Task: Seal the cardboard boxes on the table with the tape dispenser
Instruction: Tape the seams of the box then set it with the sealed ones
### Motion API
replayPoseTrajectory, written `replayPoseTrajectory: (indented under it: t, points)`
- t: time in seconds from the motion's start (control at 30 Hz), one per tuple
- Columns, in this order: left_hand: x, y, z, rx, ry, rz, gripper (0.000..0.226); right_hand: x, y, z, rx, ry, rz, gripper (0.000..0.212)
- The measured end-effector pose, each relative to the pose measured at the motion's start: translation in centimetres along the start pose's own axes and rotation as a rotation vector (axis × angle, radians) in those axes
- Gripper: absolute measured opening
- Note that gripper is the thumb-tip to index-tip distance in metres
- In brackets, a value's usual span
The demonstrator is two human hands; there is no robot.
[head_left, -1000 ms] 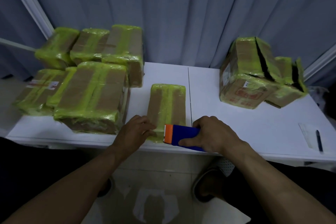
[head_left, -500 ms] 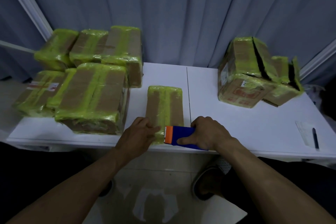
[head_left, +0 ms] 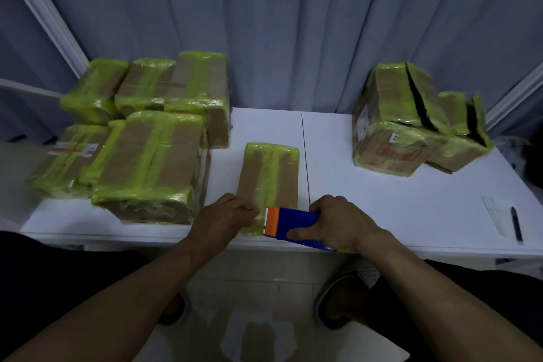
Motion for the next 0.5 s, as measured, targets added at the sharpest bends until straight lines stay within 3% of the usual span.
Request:
replayPoseTrajectory:
  t: [0.3,0.37,0.47,0.5]
  points:
    - [0.2,0.6,-0.5,0.003,-0.020,-0.098,0.020,2.3,1.1,0.4,0.070,-0.032,0.047,0.062]
    - [0.7,0.3,-0.4,-0.032,-0.025,-0.195,0.039,2.2,0.8,-0.1,0.059,-0.040,0.042,0.065]
    - [0.8,-0.6,0.1,-0.089,-0.049,-0.296,0.089,2.1,0.6,-0.6,0.036,-0.044,0.047,0.069]
    - [0.9,-0.6,0.1,-0.087,-0.071,-0.320,0.094,2.0,0.4,-0.6,0.031,-0.043,0.043,0.068]
Point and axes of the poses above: each hand's wrist, its own z-axis away from the middle knuckle, its own y-axis out of the back of the hand, x = y × z, the point moved 10 cm from there along -z, towards the middle knuckle, and after that the axes turned 5 degrees about z, right-handed, at the moved point
